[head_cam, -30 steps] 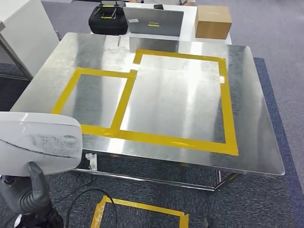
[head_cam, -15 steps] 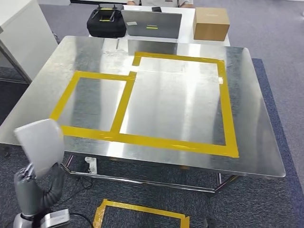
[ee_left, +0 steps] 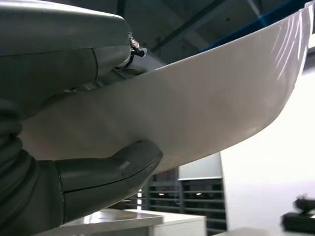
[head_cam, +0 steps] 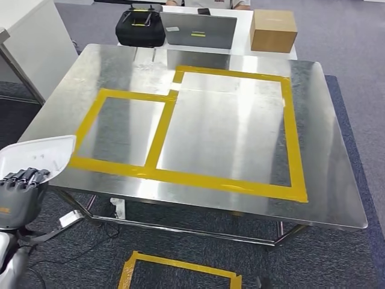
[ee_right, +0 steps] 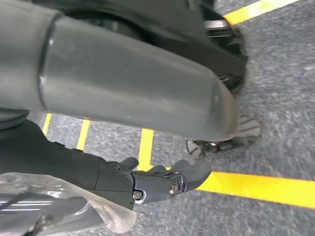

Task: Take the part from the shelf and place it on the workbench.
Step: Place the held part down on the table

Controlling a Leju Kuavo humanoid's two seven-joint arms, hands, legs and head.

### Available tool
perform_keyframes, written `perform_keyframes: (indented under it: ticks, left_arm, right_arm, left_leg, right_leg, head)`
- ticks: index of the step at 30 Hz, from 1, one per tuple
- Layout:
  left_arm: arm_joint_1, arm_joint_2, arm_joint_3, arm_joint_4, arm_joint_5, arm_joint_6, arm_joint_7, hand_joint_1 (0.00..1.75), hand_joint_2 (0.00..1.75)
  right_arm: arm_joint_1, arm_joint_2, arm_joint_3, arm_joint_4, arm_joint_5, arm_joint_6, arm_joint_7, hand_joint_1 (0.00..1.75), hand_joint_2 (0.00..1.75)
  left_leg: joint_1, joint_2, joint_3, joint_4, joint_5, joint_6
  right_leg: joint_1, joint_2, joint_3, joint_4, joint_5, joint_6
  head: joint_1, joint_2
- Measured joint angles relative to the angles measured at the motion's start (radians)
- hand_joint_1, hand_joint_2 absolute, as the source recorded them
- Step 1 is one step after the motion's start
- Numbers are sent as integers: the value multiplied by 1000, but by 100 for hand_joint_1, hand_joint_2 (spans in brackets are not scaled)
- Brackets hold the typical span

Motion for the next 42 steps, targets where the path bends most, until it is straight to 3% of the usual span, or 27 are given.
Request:
perform_keyframes:
  ticks: [2,4,7,9,10,12,14,17,19,20,22,24,25,26,28,30,33,35,37,39,40,42]
  left_arm:
    - [-46,51,8,72,-21,1,43,175,175]
    - [-98,102,13,147,-33,1,58,175,175]
    - [-181,146,4,260,-48,1,51,175,175]
    - [-237,153,-26,329,-63,1,45,175,175]
    - [-266,152,-48,360,-71,1,46,175,175]
    - [-326,145,-99,417,-85,2,54,175,175]
    - [-398,127,-159,479,-97,2,69,175,175]
    - [-491,90,-250,560,-107,1,93,175,175]
    - [-535,69,-296,599,-107,2,103,175,175]
    - [-554,60,-313,614,-106,2,105,175,175]
    - [-585,43,-341,641,-106,2,107,175,175]
    - [-615,22,-373,672,-105,-4,107,175,175]
    - [-634,8,-391,690,-102,-11,104,175,175]
    - [-653,-7,-408,706,-96,-20,99,175,175]
    - [-692,-40,-438,730,-85,-34,88,175,175]
    - [-724,-74,-467,744,-82,-39,79,175,175]
    - [-750,-132,-522,750,-81,-56,74,175,175]
    - [-763,-166,-562,746,-75,-74,80,87,175]
    - [-773,-189,-599,739,-54,-88,82,0,175]
    - [-773,-199,-631,726,-25,-98,78,0,175]
    - [-771,-201,-646,714,-13,-102,77,0,131]
    - [-769,-202,-675,685,3,-109,84,0,44]
  right_arm:
    - [-1,3,0,0,4,-2,1,0,0]
    - [0,5,-1,0,9,-5,6,0,0]
    - [0,11,-1,0,15,-7,18,0,0]
    - [-1,13,-1,0,22,-7,23,0,0]
    - [-2,13,-1,0,27,-6,24,0,0]
    - [-4,14,-1,0,37,-4,24,0,0]
    - [-8,14,-1,0,48,-1,20,0,0]
    - [-11,14,0,0,59,4,16,0,0]
    - [-11,14,0,0,62,6,15,0,0]
    - [-11,14,0,0,64,6,15,0,0]
    - [-9,13,0,0,66,5,16,0,0]
    - [-6,13,0,0,70,0,24,0,0]
    - [-5,12,0,0,72,-4,30,0,0]
    - [-4,11,0,0,74,-6,35,0,0]
    - [-6,8,0,0,79,-9,44,0,0]
    - [-7,7,0,0,81,-8,50,0,0]
    - [-7,5,0,0,82,-1,55,0,0]
    - [-8,5,0,0,83,4,55,0,0]
    - [-8,5,0,0,86,7,51,0,0]
    - [-6,5,0,0,88,9,42,0,0]
    - [-4,5,0,0,89,10,37,0,0]
    - [-3,5,0,0,91,13,30,0,0]
  left_leg:
    - [3,2,-3,-1,1,-12]
    - [6,3,-13,27,-18,-24]
    - [10,3,-91,195,-96,-40]
    - [13,3,-132,269,-106,-45]
    - [15,3,-129,254,-81,-46]
    - [20,2,-81,137,-5,-45]
    - [19,1,-39,34,33,-40]
    - [14,0,-33,5,27,-21]
    - [15,1,-32,1,30,-7]
    - [16,3,-31,0,31,-1]
    - [13,5,-31,0,29,8]
    - [8,6,-30,0,28,12]
    - [7,4,-30,0,27,13]
    - [6,2,-28,0,27,13]
    - [2,-2,-26,2,25,11]
    - [-2,-3,-30,4,24,6]
    - [-2,-4,-33,7,23,-7]
    - [0,-2,-51,52,-8,-17]
    - [5,0,-104,172,-67,-27]
    - [8,0,-153,276,-98,-33]
    - [9,0,-158,280,-87,-34]
    - [10,1,-117,181,-18,-30]
  right_leg:
    - [1,3,2,-7,3,-9]
    - [-3,3,6,-15,7,-20]
    - [-6,0,9,-18,8,-27]
    - [-6,-2,11,-18,6,-28]
    - [-6,-3,14,-17,5,-28]
    - [-6,-2,20,-17,2,-24]
    - [-2,-1,17,-14,0,-15]
    - [0,-2,5,-14,3,2]
    - [-2,-2,-12,11,-16,12]
    - [-3,-1,-33,52,-37,15]
    - [-3,-1,-103,186,-91,18]
    - [-3,-1,-159,280,-108,19]
    - [-3,-1,-162,273,-88,17]
    - [-3,-1,-145,226,-52,14]
    - [-1,-3,-83,88,18,6]
    - [2,-4,-43,7,38,1]
    - [0,-3,-35,-8,36,-7]
    - [-5,-4,-30,-14,39,-15]
    - [-7,-2,-28,-15,38,-20]
    - [-7,1,-26,-14,37,-21]
    - [-7,2,-25,-14,37,-21]
    - [-7,4,-22,-13,35,-18]
  head:
    - [0,0]
    - [-2,0]
    - [-7,0]
    - [-6,0]
    - [-6,0]
    - [-6,0]
    - [-8,0]
    - [-7,0]
    - [-6,0]
    - [-4,0]
    - [-2,0]
    - [-2,0]
    - [-2,0]
    - [-2,0]
    - [-2,0]
    - [-4,0]
    - [-3,0]
    - [-5,0]
    - [-7,0]
    - [-7,0]
    - [-7,0]
    - [-7,0]
